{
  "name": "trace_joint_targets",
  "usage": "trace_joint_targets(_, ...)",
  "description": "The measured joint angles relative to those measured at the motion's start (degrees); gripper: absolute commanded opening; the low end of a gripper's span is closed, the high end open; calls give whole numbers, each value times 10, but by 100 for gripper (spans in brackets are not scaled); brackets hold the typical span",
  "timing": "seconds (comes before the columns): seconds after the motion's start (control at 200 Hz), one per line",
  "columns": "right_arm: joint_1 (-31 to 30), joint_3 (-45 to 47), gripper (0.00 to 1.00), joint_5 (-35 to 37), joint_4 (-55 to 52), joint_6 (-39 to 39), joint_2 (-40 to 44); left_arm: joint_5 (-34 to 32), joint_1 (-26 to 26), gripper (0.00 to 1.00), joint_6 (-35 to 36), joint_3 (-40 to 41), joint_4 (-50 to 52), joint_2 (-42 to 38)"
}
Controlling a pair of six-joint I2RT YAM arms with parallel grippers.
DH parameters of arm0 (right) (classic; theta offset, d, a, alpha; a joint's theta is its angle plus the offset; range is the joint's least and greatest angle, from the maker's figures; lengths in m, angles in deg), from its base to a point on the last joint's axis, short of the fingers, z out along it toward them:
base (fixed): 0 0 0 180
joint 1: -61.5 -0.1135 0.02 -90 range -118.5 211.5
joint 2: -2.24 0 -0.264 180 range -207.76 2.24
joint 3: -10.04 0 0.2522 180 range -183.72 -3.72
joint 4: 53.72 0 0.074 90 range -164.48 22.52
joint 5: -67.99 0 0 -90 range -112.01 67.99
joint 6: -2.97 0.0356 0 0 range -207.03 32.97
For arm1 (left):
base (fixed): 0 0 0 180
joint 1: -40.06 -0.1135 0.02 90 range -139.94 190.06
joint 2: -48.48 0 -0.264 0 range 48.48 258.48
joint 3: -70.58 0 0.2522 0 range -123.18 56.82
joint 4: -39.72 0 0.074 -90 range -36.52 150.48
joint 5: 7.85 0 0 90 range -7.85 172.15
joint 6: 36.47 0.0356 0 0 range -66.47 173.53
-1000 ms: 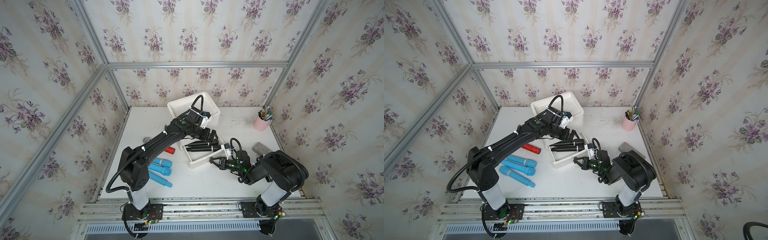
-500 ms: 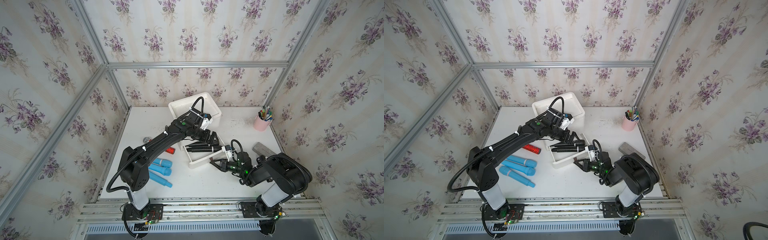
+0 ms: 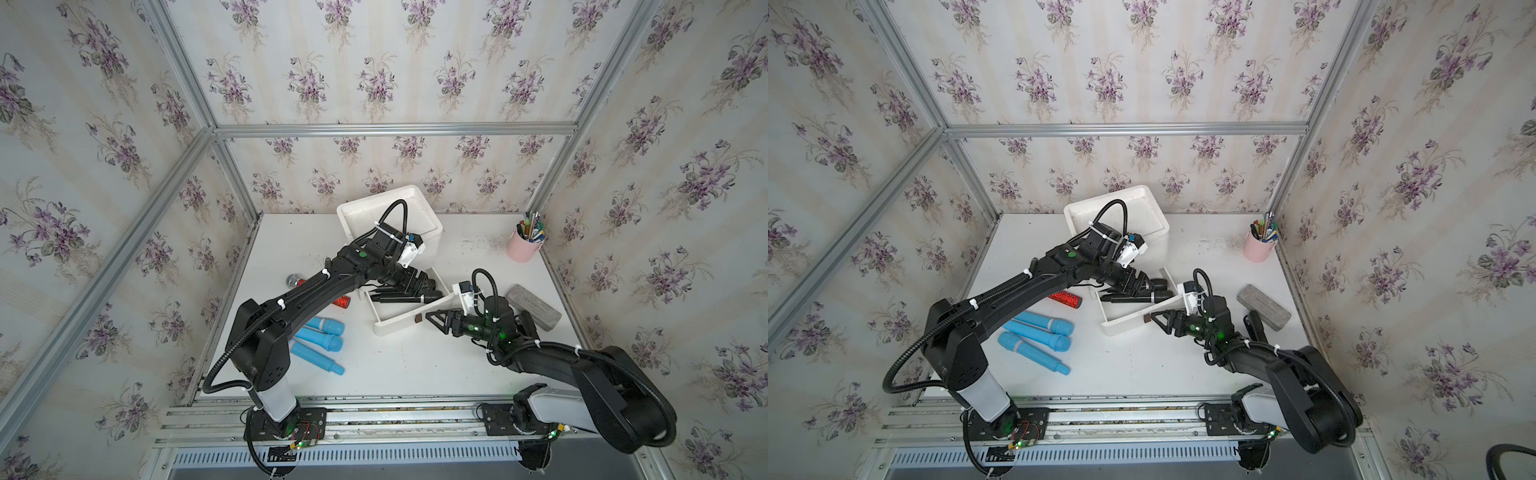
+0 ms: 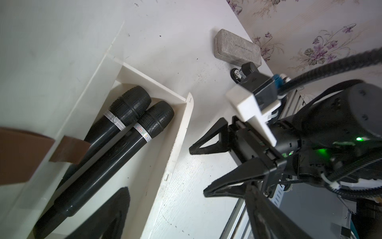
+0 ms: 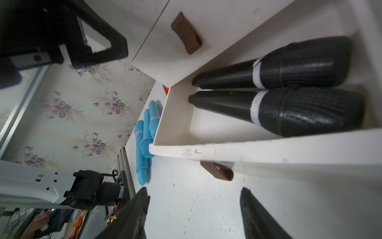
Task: Take the microphone out of the drawer
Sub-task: Adjust the drawer in the storage box, then pick up the microphone from the drawer.
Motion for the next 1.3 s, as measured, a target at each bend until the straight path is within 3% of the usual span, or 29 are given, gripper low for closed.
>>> trace_joint_targets(0.095,36,-4,72,14,-70,-12,68,-8,5,49,5,2,0,8)
trace_joint_targets(0.145,53,-11,73,23,-102,-22,97,-16,8,45,10,2,0,14)
trace_joint_targets(0.3,98,-33,73,26,-184,-41,153,-52,21,45,24,-4,5,34)
trace_joint_targets(0.47,128,-47,74,23,-239,-58,159,-108,33,45,44,-23,19,71)
trace_joint_targets(0.589,140,-57,80,19,-268,-71,159,-150,41,46,59,-40,27,102)
trace_joint_targets(0.969,156,-91,86,3,-315,-110,157,-247,67,52,116,-73,56,170)
trace_joint_targets(1.299,165,-94,86,-9,-319,-124,153,-276,69,54,163,-81,70,193)
